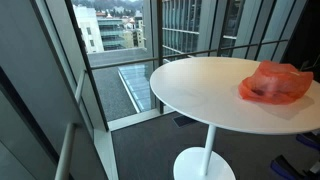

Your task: Remove the paper roll from the plastic bag

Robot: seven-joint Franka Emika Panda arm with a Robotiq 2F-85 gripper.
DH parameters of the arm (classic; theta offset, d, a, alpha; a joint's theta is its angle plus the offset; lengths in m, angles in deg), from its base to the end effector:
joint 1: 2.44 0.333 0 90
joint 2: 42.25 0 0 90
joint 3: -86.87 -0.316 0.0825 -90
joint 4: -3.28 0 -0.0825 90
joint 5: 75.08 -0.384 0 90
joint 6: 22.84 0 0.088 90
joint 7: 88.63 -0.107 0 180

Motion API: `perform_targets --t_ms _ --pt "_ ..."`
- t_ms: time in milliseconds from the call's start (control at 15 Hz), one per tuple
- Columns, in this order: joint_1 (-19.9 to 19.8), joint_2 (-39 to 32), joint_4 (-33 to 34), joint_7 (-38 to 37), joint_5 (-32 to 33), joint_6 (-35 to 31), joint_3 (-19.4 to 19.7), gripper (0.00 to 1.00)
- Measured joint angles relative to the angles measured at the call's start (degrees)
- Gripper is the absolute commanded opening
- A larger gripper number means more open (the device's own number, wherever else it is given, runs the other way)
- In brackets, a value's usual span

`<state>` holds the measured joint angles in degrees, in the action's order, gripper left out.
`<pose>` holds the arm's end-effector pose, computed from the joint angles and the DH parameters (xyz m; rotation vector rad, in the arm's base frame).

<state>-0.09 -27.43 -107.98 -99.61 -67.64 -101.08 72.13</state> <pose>0.4237 0.1258 0.5673 2.8468 0.1169 -0.3885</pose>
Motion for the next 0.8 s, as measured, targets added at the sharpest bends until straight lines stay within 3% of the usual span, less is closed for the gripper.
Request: perform_targets --t_ms 467,800 --pt "0.93 -0.40 0.08 0.00 0.00 -0.72 0.78 1.00" --pt "1.27 -2.91 0.55 0.00 0.00 -7.95 2.70 1.00"
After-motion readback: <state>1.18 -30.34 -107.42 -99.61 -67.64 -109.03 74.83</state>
